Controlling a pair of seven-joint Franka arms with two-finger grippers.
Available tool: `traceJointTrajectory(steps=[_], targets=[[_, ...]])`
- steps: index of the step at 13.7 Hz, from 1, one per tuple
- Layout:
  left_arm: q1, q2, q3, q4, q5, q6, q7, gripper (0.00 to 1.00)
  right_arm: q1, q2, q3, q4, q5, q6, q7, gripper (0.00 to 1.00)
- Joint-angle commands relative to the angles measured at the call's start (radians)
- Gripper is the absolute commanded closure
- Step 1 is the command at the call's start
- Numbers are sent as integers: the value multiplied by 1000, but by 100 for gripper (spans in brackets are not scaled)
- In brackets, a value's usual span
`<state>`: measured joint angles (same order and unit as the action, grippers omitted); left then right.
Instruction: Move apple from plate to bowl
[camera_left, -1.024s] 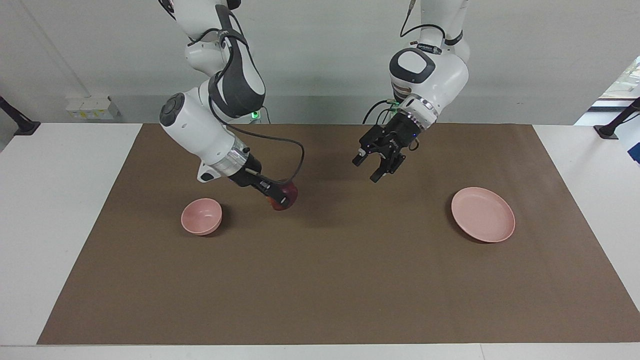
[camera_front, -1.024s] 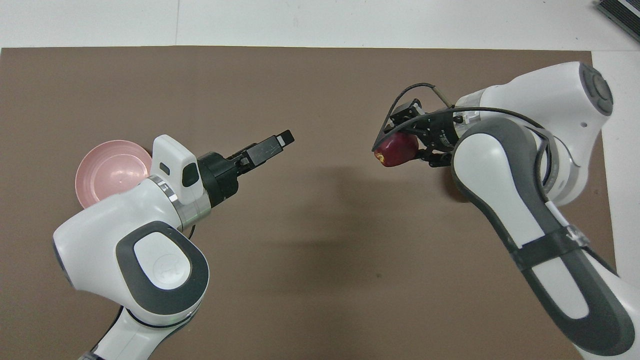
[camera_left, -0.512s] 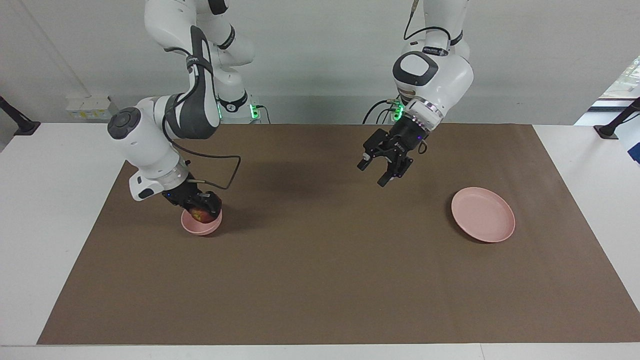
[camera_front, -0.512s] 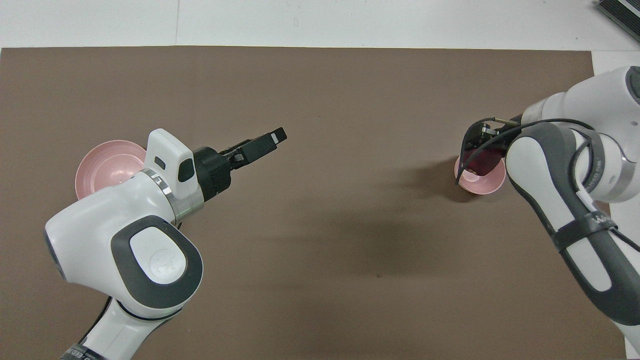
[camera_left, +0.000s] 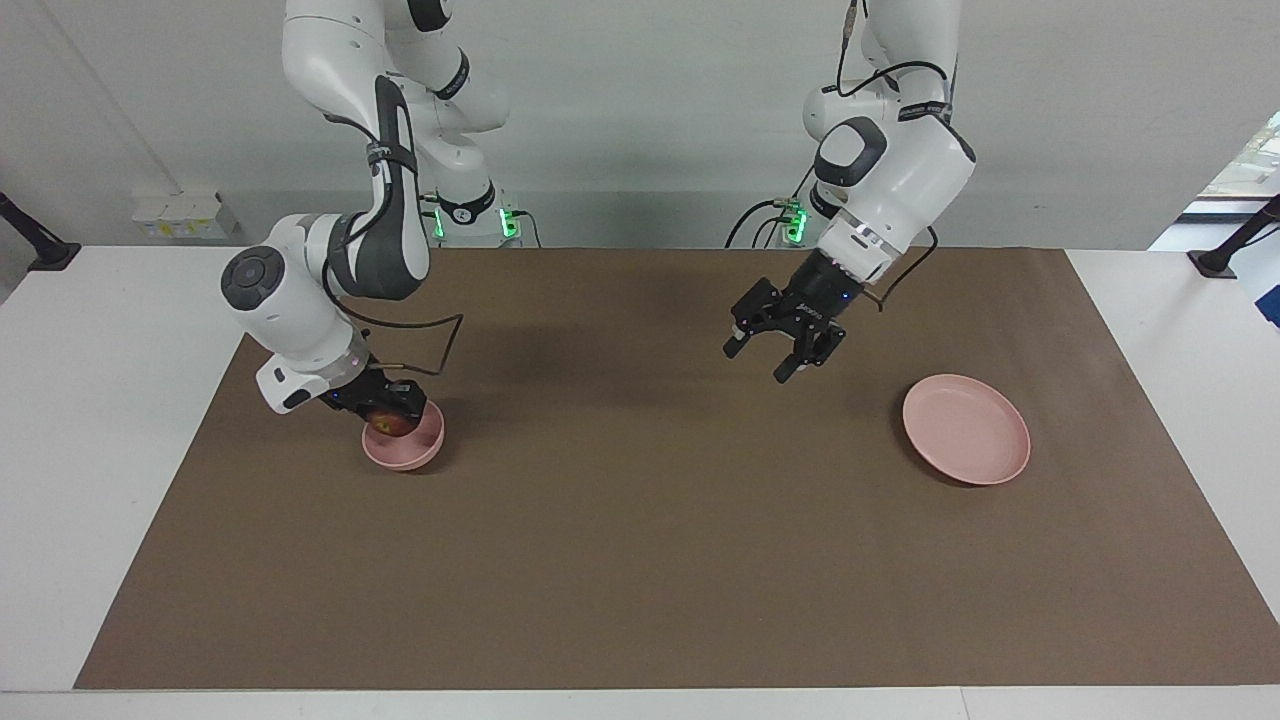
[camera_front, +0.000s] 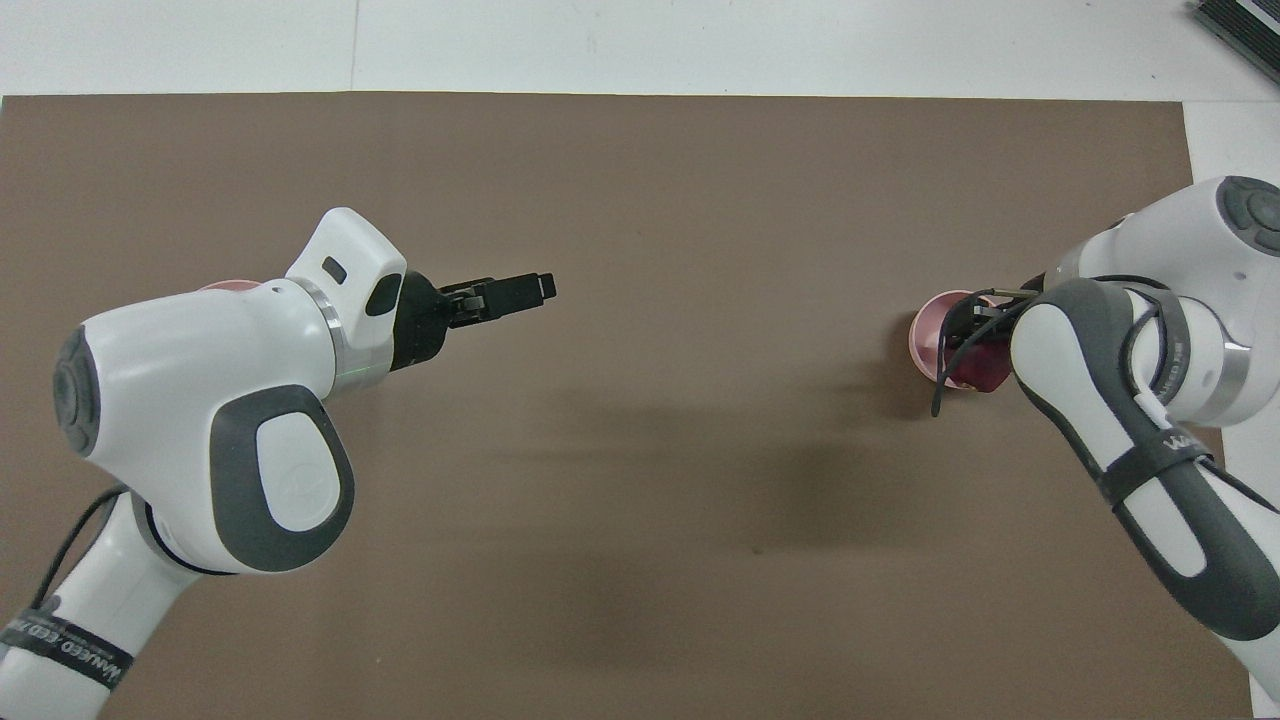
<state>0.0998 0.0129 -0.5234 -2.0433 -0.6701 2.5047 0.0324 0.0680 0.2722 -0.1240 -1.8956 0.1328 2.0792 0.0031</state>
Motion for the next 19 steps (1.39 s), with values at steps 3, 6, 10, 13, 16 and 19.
traceJointTrajectory(steps=[3,6,10,13,16,19], targets=[[104,24,-4,66,344,-226,-49,0,-13,4,12,-53,-24,76,-23,94],[120,35,-4,89,432,-291,-49,0,-17,21,12,-31,-33,73,-25,88],[141,35,-4,81,435,-293,-49,0,-10,33,14,24,-44,47,-12,88],[161,36,-4,80,435,-294,-49,0,1,39,15,23,-42,65,1,88],[201,19,-4,89,435,-303,-48,0,7,59,17,21,-39,81,29,80],[218,19,-3,98,435,-307,-49,0,7,61,17,16,-39,91,29,26]])
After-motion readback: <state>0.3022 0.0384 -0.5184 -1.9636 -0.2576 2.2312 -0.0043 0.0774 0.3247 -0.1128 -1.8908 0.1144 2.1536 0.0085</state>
